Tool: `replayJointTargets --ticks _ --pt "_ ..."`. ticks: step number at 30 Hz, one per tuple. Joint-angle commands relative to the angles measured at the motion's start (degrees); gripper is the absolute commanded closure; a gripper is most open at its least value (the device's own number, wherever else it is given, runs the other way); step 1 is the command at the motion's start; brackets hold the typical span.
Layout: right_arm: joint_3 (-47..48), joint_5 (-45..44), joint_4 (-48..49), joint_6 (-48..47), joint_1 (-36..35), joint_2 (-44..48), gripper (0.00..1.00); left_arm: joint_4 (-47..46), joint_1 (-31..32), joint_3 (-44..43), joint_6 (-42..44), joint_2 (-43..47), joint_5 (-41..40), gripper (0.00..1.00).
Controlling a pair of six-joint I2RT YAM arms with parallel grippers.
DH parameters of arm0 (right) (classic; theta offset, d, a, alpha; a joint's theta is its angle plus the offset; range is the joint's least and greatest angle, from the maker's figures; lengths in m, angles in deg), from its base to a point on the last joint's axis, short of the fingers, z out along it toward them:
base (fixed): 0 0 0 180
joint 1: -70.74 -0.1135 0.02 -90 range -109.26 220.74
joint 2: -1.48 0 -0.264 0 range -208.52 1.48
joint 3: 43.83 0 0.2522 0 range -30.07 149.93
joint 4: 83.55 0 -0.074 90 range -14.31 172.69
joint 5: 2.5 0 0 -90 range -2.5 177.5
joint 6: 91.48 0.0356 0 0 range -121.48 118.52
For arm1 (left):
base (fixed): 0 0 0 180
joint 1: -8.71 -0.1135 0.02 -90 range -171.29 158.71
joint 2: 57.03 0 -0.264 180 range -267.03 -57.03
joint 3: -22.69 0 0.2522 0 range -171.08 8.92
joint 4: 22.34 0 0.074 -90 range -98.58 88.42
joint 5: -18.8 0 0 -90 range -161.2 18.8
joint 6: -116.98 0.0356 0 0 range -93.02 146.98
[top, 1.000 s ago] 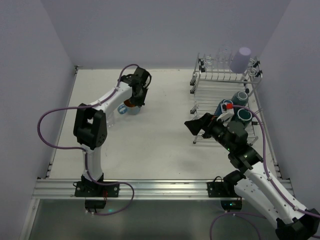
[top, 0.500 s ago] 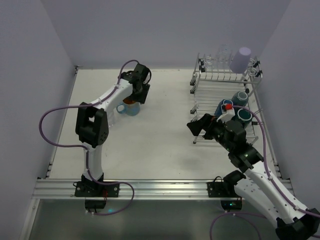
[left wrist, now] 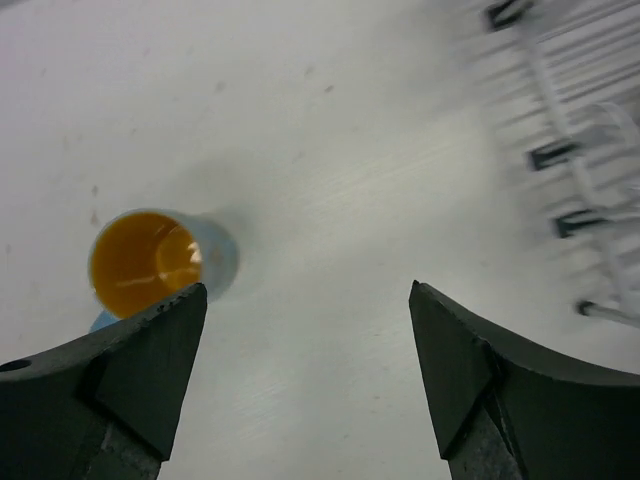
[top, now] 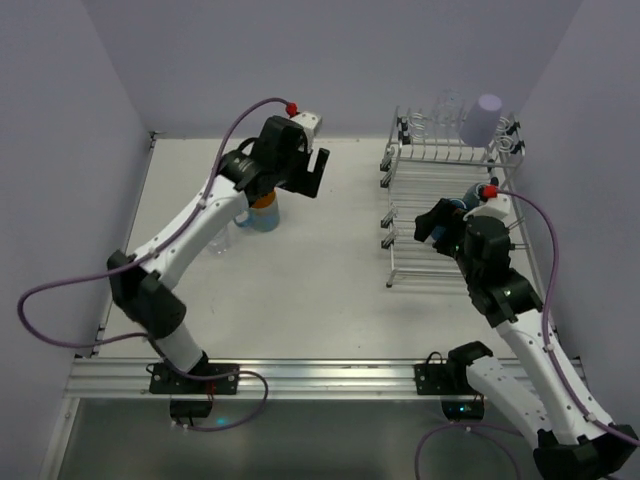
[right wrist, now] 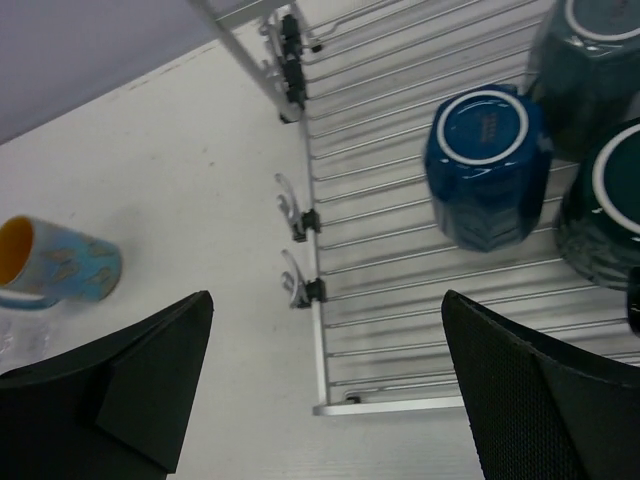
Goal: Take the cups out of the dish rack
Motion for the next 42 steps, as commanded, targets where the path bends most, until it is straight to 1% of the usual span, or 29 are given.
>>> replayJointTargets --ticks 1,2,3,4,5,6,7,9,10,12,15,17,20,24,30,35,36,37,39,40,41,42 --pt "5.2 -6.1 -2.7 -5.2 3.8 -5.7 0.01 -11.1 5.7 6.6 -1.7 15.1 7.6 0.13" --pt "6.4 -7.2 -3.2 -5.9 4.2 -7.3 0.01 -13.9 6.4 9.4 -2.4 18.0 9.2 0.13" --pt "8.5 -8.7 -3.5 -7.2 4.6 -8.9 0.01 -16.9 7.6 17.1 -3.2 21.3 13.5 0.13" --pt "9.4 -9.1 -3.9 -7.7 5.5 -11.9 0.01 -20.5 7.9 21.3 -4.0 28.1 15.7 0.13" --pt "10.2 -9.5 -4.0 -8.1 6.1 -13.3 0.01 -25.6 8.2 24.7 -5.6 31.3 17.4 0.13" --pt "11.4 -9.6 -3.9 -9.1 6.6 -14.5 0.01 -27.4 8.2 31.2 -6.3 34.6 19.5 0.13" --pt "11.8 -9.2 -3.9 -9.6 8.0 -16.9 0.01 -28.7 8.2 34.0 -7.2 40.2 19.9 0.10" --pt "12.9 -8.7 -3.9 -10.5 9.4 -19.2 0.01 -29.6 8.2 39.8 -7.2 44.9 20.2 0.08" --pt "13.2 -8.4 -3.8 -10.7 10.5 -20.1 0.01 -29.5 8.2 41.5 -6.5 48.8 20.8 0.06" --pt "14.1 -8.3 -3.8 -11.2 11.5 -23.0 0.01 -29.0 8.2 45.9 -5.6 53.5 22.2 0.05" --pt "15.4 -7.7 -3.7 -11.8 12.4 -26.1 0.01 -28.6 8.3 51.2 -4.2 58.1 21.4 0.03" --pt "16.0 -7.3 -3.4 -12.0 12.9 -28.3 0.01 -29.6 8.2 54.6 -3.4 59.4 21.1 0.03" --pt "16.2 -5.4 -1.5 -12.9 13.4 -31.2 0.01 -30.8 8.2 57.1 -3.0 59.8 20.9 0.02" --pt "17.4 -5.2 -0.9 -13.1 14.3 -35.5 0.01 -29.0 8.1 56.9 -1.8 57.3 20.8 0.03" --pt "17.8 -2.6 1.8 -13.0 14.6 -41.2 0.01 -29.2 8.1 57.7 -1.7 57.9 20.2 0.02" --pt "17.2 -1.9 3.3 -12.2 14.6 -43.0 0.01 -29.3 8.2 57.6 -1.8 57.2 20.5 0.03" --pt "17.0 -3.1 4.0 -11.9 14.6 -42.9 0.03 -29.4 8.1 57.6 -2.0 56.9 20.5 0.03" --pt "16.6 -3.5 4.6 -11.8 14.6 -42.0 0.12 -29.5 8.2 57.5 -2.2 56.7 20.5 0.03" --pt "15.1 -3.6 6.5 -11.7 14.5 -40.4 0.25 -29.8 8.2 57.3 -3.6 56.5 21.1 0.03" --pt "14.7 -3.8 6.9 -11.4 14.3 -38.5 0.33 -30.6 8.1 57.2 -4.3 56.4 21.3 0.03" --pt "14.0 -4.1 7.3 -11.4 14.0 -37.5 0.49 -31.0 8.1 57.2 -5.2 56.3 21.5 0.03" --pt "13.7 -4.4 8.3 -11.5 13.4 -36.3 0.55 -31.5 8.1 57.0 -6.7 56.1 21.6 0.03"
